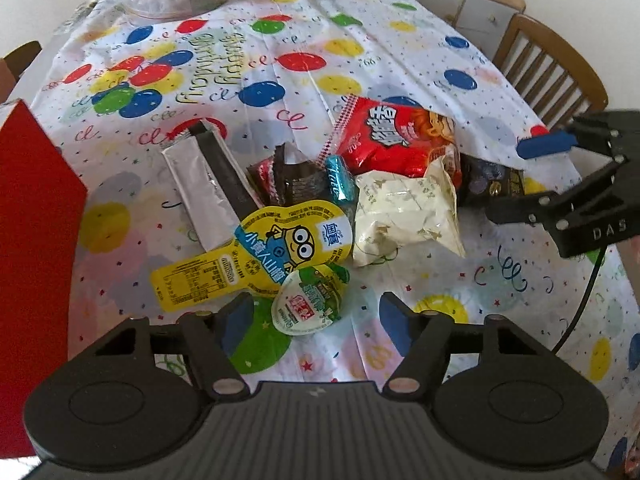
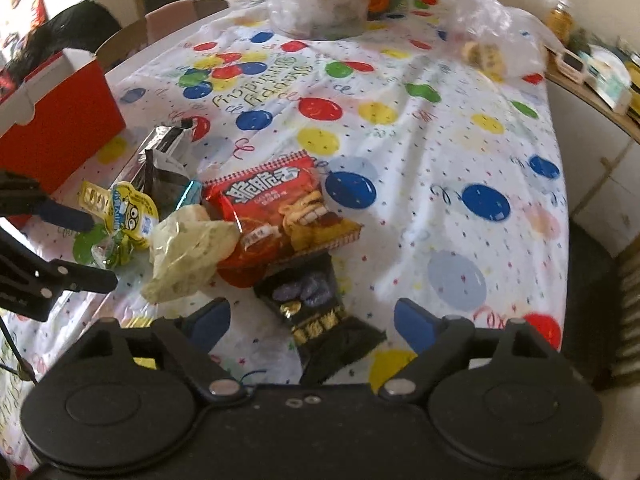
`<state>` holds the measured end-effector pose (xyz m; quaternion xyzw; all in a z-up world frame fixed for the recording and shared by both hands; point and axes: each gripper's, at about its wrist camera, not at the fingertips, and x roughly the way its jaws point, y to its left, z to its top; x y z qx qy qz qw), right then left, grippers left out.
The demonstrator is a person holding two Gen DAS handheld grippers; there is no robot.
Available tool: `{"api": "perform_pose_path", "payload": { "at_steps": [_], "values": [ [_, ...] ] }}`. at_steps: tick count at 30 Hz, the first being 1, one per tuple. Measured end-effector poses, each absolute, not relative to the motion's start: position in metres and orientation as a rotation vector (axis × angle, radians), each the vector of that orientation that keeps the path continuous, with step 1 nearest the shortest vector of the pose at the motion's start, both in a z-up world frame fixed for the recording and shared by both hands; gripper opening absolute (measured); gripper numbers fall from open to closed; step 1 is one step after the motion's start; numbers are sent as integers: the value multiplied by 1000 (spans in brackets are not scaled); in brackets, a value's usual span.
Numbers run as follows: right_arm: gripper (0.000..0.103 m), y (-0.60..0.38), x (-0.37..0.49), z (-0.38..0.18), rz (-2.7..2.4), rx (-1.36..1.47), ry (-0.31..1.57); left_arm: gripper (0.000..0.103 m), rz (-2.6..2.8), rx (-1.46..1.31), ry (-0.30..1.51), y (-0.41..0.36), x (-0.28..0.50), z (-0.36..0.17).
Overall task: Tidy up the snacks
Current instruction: 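Grasp the black candy packet with right tool while left tool grasps green-lidded cup, then carry black packet and green cup into the box and open both tools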
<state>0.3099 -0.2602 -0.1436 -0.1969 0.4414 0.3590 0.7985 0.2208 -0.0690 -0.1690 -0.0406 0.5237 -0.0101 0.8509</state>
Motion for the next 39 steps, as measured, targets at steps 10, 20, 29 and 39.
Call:
{"api": "perform_pose_path", "payload": {
  "at_steps": [10,20,29,39],
  "values": [
    [62,-250,323,-163,812,-473,988,54,-17,-62,1109,-70,225,-175],
    [38,-254,313,-164,783,-462,990,35,-3,-39,1103,-69,222,-175],
    [36,-260,293,-157,721,-392,990,34,17,-88,1106,-67,213,-172],
    [36,-272,262,-133,657,-292,964,34,28,-151,1083,-62,185,-156]
  ]
}}
